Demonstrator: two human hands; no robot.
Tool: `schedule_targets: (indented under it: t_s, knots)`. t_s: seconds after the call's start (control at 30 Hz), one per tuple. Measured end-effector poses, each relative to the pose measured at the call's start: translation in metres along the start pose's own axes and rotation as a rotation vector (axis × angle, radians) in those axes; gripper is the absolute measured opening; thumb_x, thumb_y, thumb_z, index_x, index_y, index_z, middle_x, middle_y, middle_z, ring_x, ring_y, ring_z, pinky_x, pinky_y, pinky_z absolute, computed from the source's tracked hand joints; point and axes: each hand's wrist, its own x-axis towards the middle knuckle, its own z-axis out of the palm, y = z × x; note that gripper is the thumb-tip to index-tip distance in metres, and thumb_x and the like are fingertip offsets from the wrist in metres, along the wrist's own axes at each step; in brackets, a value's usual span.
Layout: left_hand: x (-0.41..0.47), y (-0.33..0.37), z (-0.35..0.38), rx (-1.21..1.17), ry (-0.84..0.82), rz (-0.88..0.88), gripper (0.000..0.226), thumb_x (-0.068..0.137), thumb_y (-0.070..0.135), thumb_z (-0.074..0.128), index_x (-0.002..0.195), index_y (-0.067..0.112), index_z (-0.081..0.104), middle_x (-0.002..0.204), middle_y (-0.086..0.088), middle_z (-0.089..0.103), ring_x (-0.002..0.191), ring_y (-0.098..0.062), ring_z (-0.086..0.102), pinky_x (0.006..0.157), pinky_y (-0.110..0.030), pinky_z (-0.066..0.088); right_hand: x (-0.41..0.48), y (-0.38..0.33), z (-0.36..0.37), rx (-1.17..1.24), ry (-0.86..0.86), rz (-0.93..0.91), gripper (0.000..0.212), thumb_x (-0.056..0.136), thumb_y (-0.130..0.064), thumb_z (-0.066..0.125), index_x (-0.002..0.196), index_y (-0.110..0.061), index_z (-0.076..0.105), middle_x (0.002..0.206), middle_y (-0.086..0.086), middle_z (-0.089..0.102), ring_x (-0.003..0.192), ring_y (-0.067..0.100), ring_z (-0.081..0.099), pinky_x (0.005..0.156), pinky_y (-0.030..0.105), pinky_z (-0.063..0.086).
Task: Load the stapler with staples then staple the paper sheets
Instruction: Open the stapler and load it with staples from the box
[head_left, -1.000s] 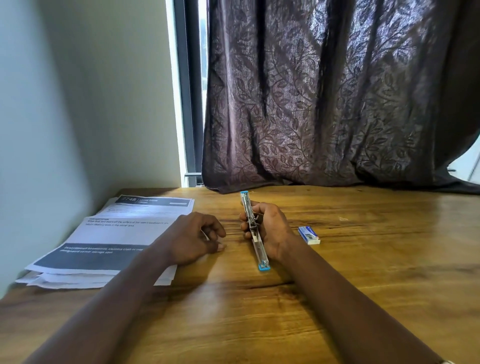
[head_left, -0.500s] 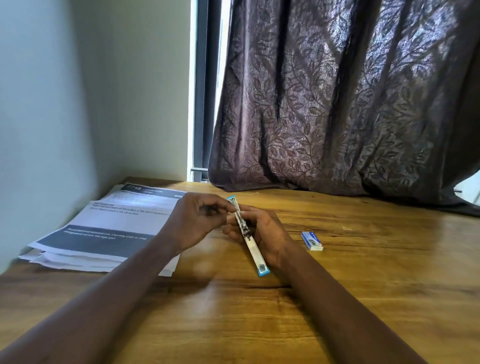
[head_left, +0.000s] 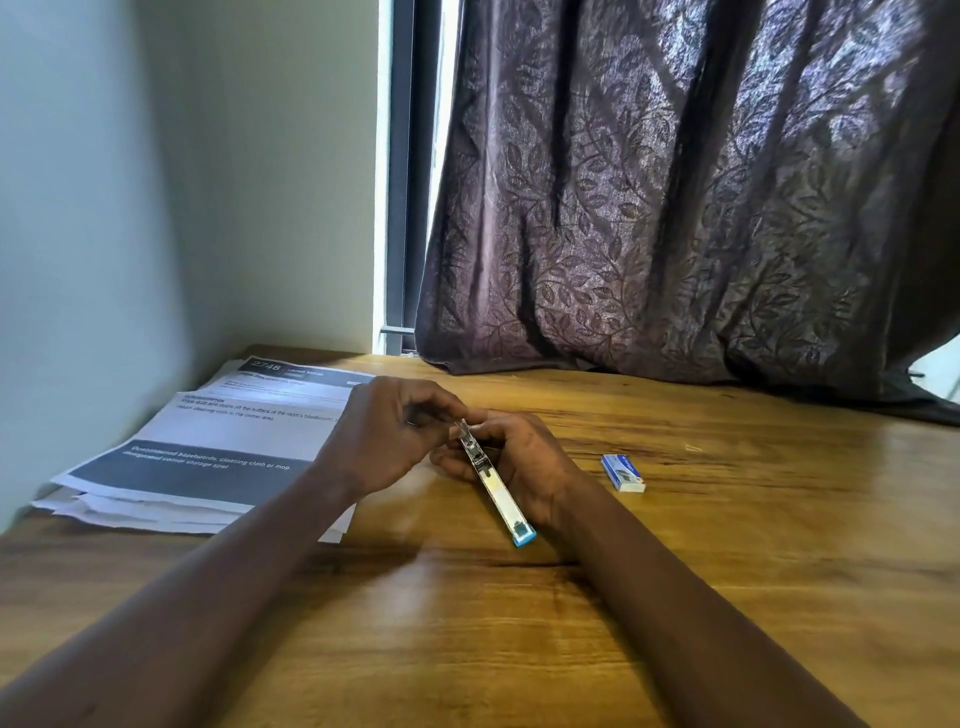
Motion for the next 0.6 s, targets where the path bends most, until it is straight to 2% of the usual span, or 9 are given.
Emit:
schedule_targets:
  t_s: [0.1, 0.2, 0.3, 0.37, 0.47, 0.53, 0.6]
  knots:
    - [-0.0014, 0.0000, 0.0021, -0.019, 0.024, -0.024, 0.028, 0.077, 0.007, 0.086, 0.090, 0.030, 0.080, 0.082, 0.014, 0.078, 0.079, -0.001, 0.074, 0.072, -0.012, 0.054, 0.0013, 0.0005, -0.0010, -0.006, 0.001, -0.004, 0.035, 0.090, 0.013, 0.044, 0.118, 0.015, 0.064, 0.090, 0.021, 0.068, 0.079, 0.032, 0.072, 0.087, 0.044, 0.061]
    - [-0.0029, 0.0010, 0.0034, -0.037, 0.027, -0.045, 0.029, 0.076, 0.005, 0.086, 0.089, 0.030, 0.079, 0.081, 0.014, 0.078, 0.079, -0.001, 0.074, 0.071, -0.012, 0.054, 0.0017, 0.0004, -0.0021, -0.015, -0.005, -0.010, 0.037, 0.090, 0.013, 0.043, 0.118, 0.013, 0.066, 0.093, 0.024, 0.067, 0.079, 0.031, 0.071, 0.074, 0.038, 0.063]
    - [-0.0039, 0.0017, 0.0054, -0.041, 0.023, -0.053, 0.029, 0.077, 0.004, 0.085, 0.090, 0.030, 0.079, 0.082, 0.014, 0.078, 0.079, -0.001, 0.075, 0.073, -0.016, 0.058, 0.0023, 0.0001, -0.0028, -0.012, -0.003, -0.018, 0.037, 0.089, 0.014, 0.044, 0.117, 0.012, 0.067, 0.116, 0.037, 0.065, 0.093, 0.037, 0.069, 0.085, 0.043, 0.061]
    - [-0.0032, 0.0001, 0.0069, -0.061, 0.033, -0.062, 0.027, 0.077, 0.005, 0.086, 0.089, 0.028, 0.080, 0.081, 0.013, 0.079, 0.078, -0.001, 0.075, 0.074, -0.020, 0.060, 0.0025, 0.0001, -0.0026, 0.006, -0.003, -0.007, 0.038, 0.088, 0.015, 0.045, 0.120, 0.012, 0.066, 0.125, 0.039, 0.061, 0.095, 0.036, 0.069, 0.077, 0.039, 0.063]
    - [-0.0018, -0.0036, 0.0084, -0.112, 0.054, -0.088, 0.021, 0.076, 0.010, 0.087, 0.089, 0.025, 0.081, 0.083, 0.010, 0.079, 0.079, -0.008, 0.076, 0.078, -0.031, 0.063, 0.0016, -0.0002, -0.0015, 0.016, -0.018, 0.013, 0.040, 0.086, 0.015, 0.045, 0.121, 0.013, 0.065, 0.118, 0.035, 0.066, 0.091, 0.032, 0.069, 0.072, 0.035, 0.062]
    - [-0.0013, -0.0064, 0.0087, -0.148, 0.072, -0.110, 0.018, 0.077, 0.010, 0.087, 0.090, 0.023, 0.081, 0.085, 0.007, 0.079, 0.081, -0.012, 0.076, 0.081, -0.037, 0.063, 0.0015, -0.0005, -0.0016, 0.024, -0.006, 0.025, 0.038, 0.089, 0.016, 0.043, 0.119, 0.014, 0.065, 0.100, 0.025, 0.069, 0.084, 0.029, 0.070, 0.076, 0.037, 0.064]
    - [-0.0014, -0.0078, 0.0092, -0.179, 0.082, -0.134, 0.018, 0.079, 0.009, 0.086, 0.092, 0.020, 0.081, 0.086, 0.005, 0.080, 0.082, -0.015, 0.077, 0.083, -0.042, 0.063, 0.0010, -0.0011, -0.0019, 0.021, 0.000, 0.024, 0.035, 0.090, 0.016, 0.042, 0.114, 0.013, 0.067, 0.091, 0.019, 0.069, 0.081, 0.028, 0.070, 0.077, 0.038, 0.064]
